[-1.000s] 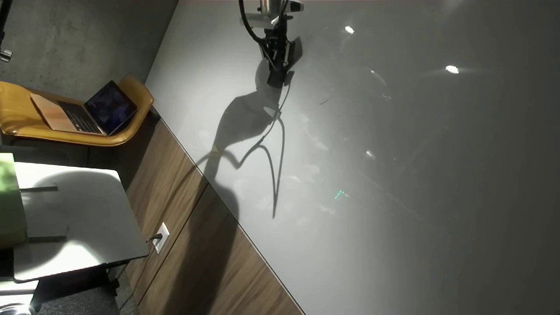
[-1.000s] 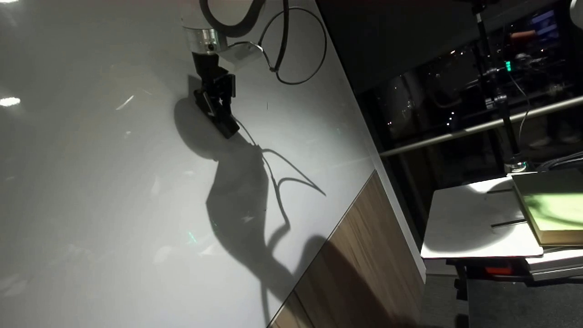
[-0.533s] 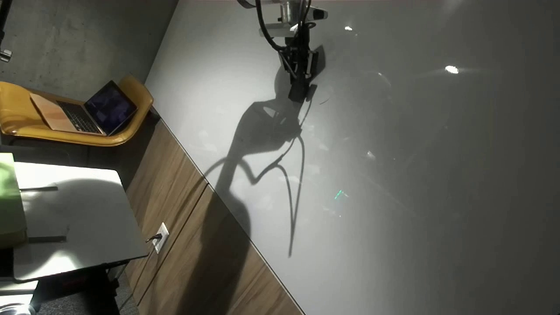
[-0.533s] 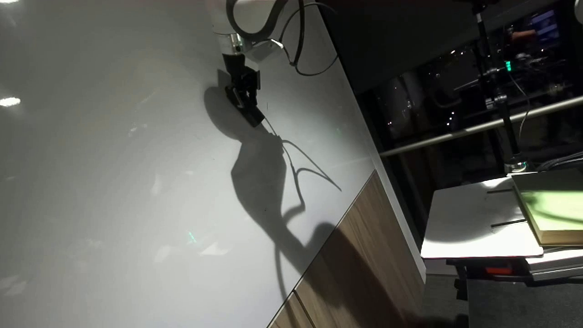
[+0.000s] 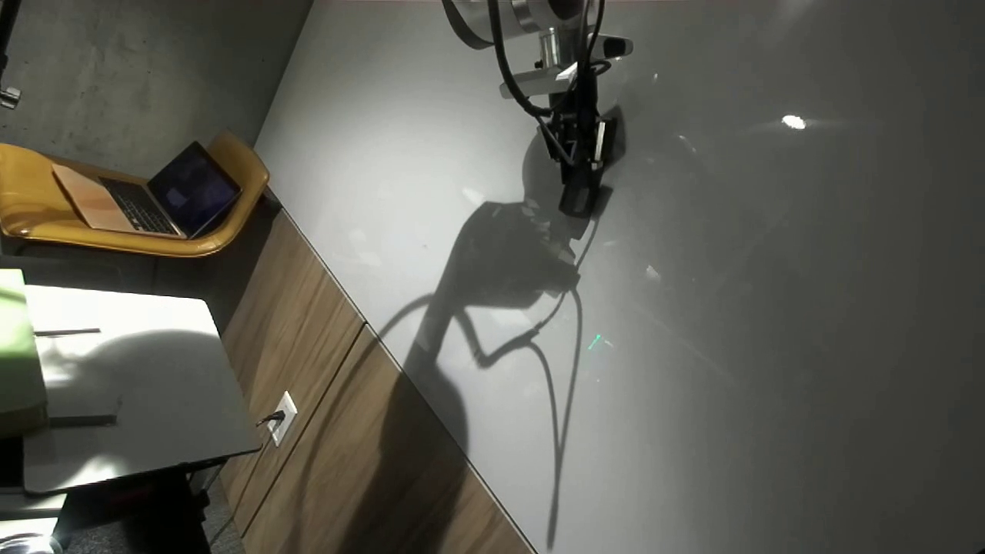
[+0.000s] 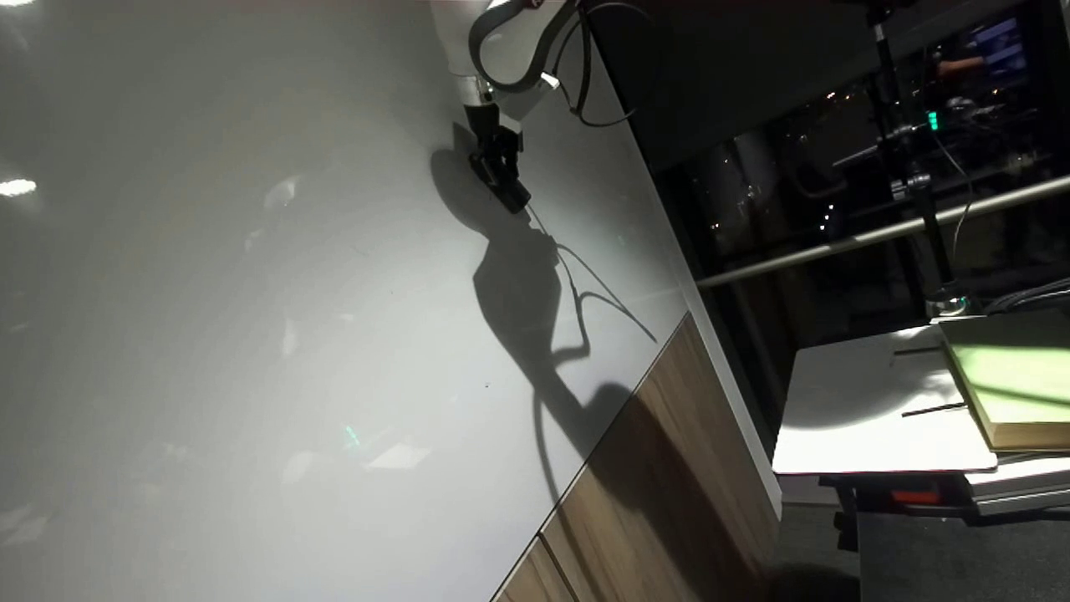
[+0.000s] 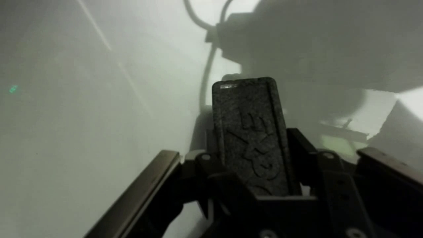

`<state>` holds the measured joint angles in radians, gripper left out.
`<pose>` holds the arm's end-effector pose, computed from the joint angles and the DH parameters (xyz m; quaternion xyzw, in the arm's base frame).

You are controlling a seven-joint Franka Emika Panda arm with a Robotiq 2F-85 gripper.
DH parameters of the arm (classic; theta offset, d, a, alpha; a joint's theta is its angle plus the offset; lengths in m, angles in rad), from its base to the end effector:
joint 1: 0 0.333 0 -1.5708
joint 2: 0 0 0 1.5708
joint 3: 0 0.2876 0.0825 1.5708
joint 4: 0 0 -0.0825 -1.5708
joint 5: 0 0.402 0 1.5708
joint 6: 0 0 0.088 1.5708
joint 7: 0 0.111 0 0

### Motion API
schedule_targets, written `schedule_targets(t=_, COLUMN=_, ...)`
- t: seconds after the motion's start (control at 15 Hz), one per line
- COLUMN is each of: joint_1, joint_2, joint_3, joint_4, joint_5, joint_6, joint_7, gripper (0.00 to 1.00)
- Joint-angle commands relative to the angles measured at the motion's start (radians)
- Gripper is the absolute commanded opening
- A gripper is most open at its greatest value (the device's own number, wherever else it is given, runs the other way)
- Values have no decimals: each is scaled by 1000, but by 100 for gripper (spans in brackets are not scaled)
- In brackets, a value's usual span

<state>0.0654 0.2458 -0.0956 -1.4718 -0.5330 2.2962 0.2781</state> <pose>0.6939 -0.0259 0.5742 0.9283 -0.0272 0.3034 0.2132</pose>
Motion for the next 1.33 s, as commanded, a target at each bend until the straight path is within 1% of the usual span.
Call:
schedule_targets(t=0.0, joint_1=-15, joint_2=25, joint_3=-22, joint_4=0, joint_5=-34, joint_6=65, joint_7=14, gripper=28)
schedule_targets(t=0.13, joint_1=-20, joint_2=20, joint_3=-21, joint_4=-12, joint_5=-25, joint_6=78, joint_7=5, gripper=28)
schedule_targets(t=0.2, joint_1=-5, joint_2=-16, joint_3=-13, joint_4=-63, joint_5=-30, joint_6=95, joint_7=28, gripper=28)
schedule_targets(t=0.33, joint_1=-7, joint_2=-32, joint_3=-2, joint_4=-91, joint_5=2, joint_6=107, joint_7=21, gripper=28)
schedule_targets(t=0.6, joint_1=-17, joint_2=-30, joint_3=5, joint_4=-131, joint_5=29, joint_6=227, joint_7=5, gripper=28)
schedule_targets(t=0.8, joint_1=-22, joint_2=-41, joint_3=5, joint_4=-163, joint_5=34, joint_6=276, joint_7=-6, gripper=28)
schedule_targets(t=1.07, joint_1=-30, joint_2=-48, joint_3=12, joint_4=-192, joint_5=68, joint_6=329, joint_7=-40, gripper=28)
schedule_targets(t=1.13, joint_1=45, joint_2=-82, joint_3=30, joint_4=-188, joint_5=-9, joint_6=259, joint_7=54, gripper=28)
schedule_targets(t=1.27, joint_1=74, joint_2=-99, joint_3=53, joint_4=-213, joint_5=-43, joint_6=258, joint_7=77, gripper=28)
